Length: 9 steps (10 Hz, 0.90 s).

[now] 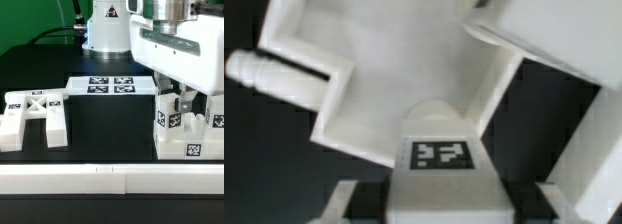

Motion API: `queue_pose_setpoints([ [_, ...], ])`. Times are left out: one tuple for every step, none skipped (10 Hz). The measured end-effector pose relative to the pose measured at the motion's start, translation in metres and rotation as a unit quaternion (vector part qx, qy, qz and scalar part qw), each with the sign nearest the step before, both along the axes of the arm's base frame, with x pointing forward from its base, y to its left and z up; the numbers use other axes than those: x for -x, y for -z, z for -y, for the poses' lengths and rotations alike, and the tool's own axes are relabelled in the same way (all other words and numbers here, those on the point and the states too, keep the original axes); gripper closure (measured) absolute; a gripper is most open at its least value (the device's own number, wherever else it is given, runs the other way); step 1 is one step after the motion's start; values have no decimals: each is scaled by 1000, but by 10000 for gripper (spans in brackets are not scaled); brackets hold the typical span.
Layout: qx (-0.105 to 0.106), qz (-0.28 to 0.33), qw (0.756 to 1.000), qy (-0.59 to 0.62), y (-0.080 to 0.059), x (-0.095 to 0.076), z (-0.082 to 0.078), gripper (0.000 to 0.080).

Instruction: Assemble chair

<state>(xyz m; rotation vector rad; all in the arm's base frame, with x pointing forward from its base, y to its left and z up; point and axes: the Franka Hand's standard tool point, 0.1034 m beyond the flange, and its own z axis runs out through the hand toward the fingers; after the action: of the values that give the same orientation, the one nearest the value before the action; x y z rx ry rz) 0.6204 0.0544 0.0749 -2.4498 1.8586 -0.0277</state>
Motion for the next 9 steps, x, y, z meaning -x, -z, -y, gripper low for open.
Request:
queue_pose_setpoints([
  [0, 0, 1000, 4, 0, 0, 0, 502],
  [0, -1, 1000, 2, 1, 0, -1, 502],
  [1, 0, 1000, -17, 1, 1, -1, 309],
  [3, 0, 999, -38, 1, 1, -1, 309],
  [6, 2, 997, -83, 2, 1, -2, 184],
  [9, 4, 991, -135, 2, 1, -4, 157],
  [14, 10, 981, -192, 2, 0, -4, 157],
  [18, 15, 967, -255, 2, 0, -3, 151],
  [23, 20, 952, -304, 2, -1, -1, 151],
])
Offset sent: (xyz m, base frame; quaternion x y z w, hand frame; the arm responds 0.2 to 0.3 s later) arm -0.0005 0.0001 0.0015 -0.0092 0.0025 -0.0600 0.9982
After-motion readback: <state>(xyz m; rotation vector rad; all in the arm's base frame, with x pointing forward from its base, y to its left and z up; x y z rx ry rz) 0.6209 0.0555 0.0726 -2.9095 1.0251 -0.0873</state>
